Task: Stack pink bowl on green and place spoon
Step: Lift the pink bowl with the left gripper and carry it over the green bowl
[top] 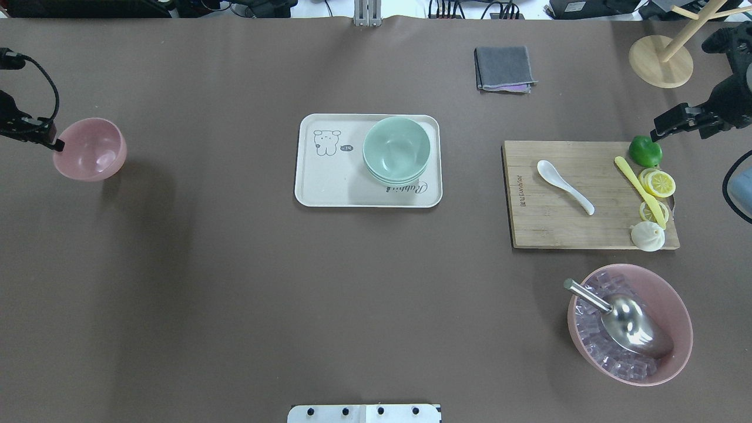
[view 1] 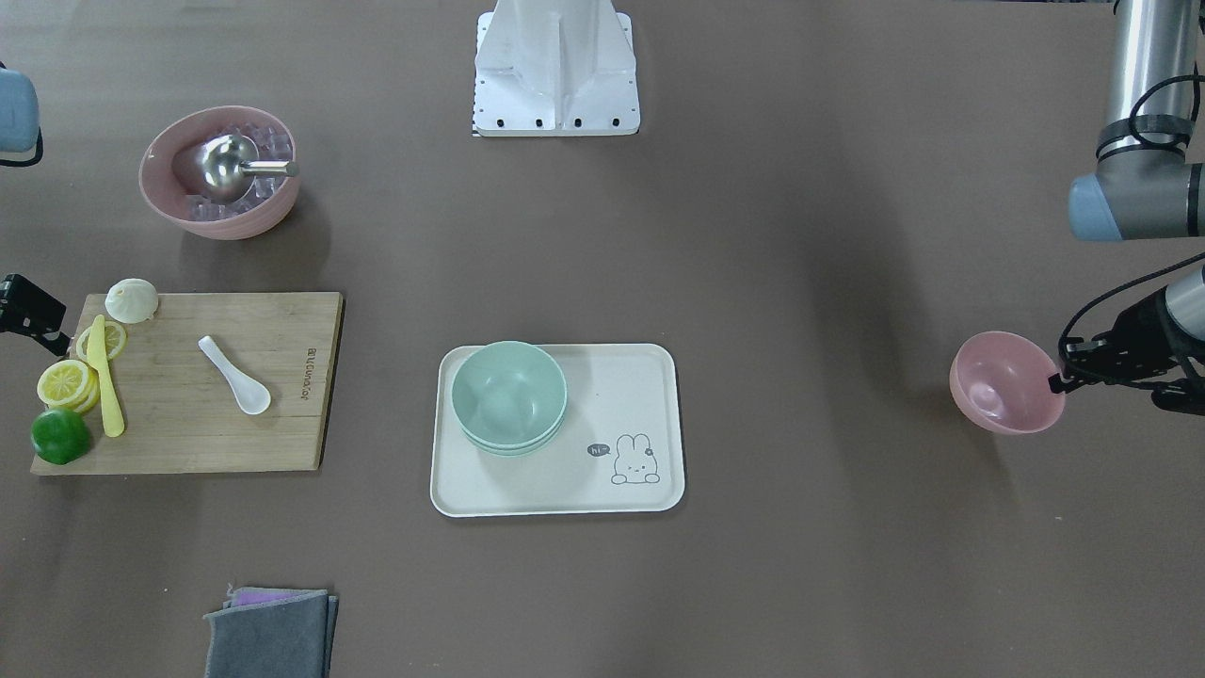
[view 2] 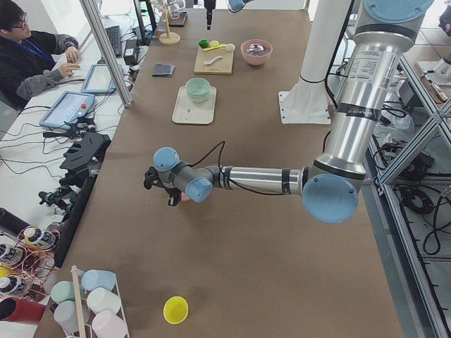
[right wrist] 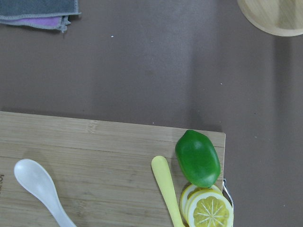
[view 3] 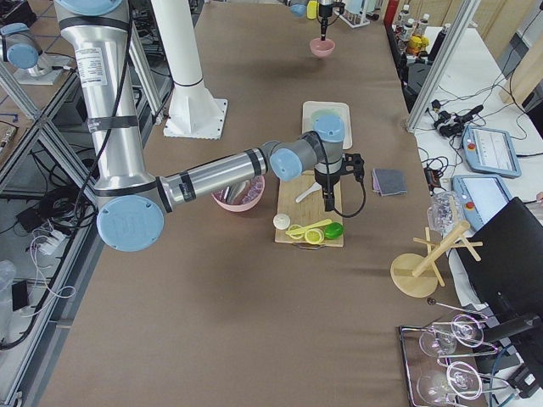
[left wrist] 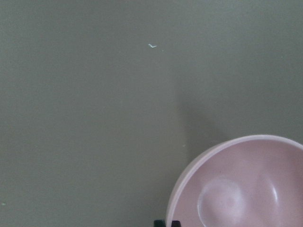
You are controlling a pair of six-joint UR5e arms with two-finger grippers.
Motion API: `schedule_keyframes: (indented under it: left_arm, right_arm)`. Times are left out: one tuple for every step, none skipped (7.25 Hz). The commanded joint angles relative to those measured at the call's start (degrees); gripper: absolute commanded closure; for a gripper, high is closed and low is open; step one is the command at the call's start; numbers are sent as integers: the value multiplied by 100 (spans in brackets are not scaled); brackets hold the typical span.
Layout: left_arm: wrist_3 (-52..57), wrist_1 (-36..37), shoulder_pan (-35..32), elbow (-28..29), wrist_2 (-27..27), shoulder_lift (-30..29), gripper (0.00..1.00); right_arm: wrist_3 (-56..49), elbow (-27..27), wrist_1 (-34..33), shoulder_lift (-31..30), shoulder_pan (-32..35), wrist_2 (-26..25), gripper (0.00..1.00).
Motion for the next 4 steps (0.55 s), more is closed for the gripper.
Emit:
schedule_keyframes:
  left_arm:
    - [-1398, 174, 59, -466, -281, -434, 100]
    - [-1944, 558, 259, -720, -264, -767, 100]
    - [-2445, 1119, 540, -1036, -90, -1127, 100]
    - [-2920, 1890, 899, -1431, 417, -1496, 100]
  right_arm:
    - [0, 0, 0, -9, 0, -9, 0]
    - [-9, -9, 0, -9, 0, 0, 0]
    - [0, 0, 0, -9, 0, -9, 0]
    - [0, 0, 0, 0, 0, -9, 0]
